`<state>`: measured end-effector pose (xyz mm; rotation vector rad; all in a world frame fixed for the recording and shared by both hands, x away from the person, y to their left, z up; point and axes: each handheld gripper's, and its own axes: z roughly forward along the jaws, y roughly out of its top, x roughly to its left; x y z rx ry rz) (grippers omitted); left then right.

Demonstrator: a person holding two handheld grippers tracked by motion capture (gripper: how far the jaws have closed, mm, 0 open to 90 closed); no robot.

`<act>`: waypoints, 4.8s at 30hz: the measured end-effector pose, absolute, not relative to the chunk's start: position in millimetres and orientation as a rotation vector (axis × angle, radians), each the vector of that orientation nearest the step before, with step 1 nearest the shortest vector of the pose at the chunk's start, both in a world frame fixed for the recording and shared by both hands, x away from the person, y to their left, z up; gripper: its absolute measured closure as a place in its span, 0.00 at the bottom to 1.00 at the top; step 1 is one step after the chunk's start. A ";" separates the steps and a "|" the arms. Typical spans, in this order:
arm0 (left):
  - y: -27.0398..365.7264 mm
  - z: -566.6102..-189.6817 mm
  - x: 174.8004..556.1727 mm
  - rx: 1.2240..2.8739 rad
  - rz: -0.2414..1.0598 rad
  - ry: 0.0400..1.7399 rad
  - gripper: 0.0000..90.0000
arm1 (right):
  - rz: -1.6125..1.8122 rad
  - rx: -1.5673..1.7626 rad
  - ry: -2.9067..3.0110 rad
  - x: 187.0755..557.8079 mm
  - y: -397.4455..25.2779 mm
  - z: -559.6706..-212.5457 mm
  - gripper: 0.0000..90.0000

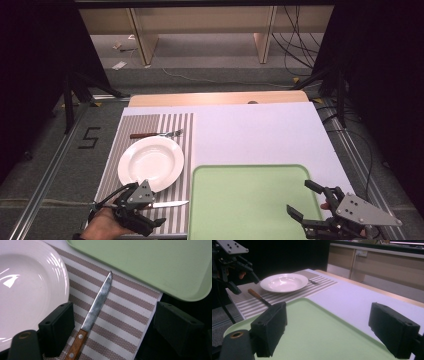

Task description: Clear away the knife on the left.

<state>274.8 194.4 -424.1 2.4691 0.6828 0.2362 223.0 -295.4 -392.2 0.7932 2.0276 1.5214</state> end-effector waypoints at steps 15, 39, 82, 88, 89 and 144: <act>206.0 -441.2 286.2 2.591 0.224 0.770 0.20 | 1.521 0.794 2.030 223.0 -295.1 -392.5 0.18; 216.3 -464.2 307.5 2.654 0.126 0.950 0.31 | 1.525 0.790 2.033 223.2 -294.7 -392.7 0.18; 193.4 -455.8 325.6 2.796 -0.058 0.993 0.86 | 1.526 0.784 2.040 223.2 -294.3 -392.8 0.18; 197.3 -439.5 324.0 2.651 -0.123 0.981 0.86 | 1.526 0.787 2.039 223.3 -294.5 -392.7 0.18; 197.3 -439.5 324.0 2.651 -0.123 0.981 0.86 | 1.526 0.787 2.039 223.3 -294.5 -392.7 0.18; 56.9 -420.4 338.7 2.560 -0.345 0.700 0.86 | 1.534 0.779 2.033 221.8 -296.0 -391.0 0.18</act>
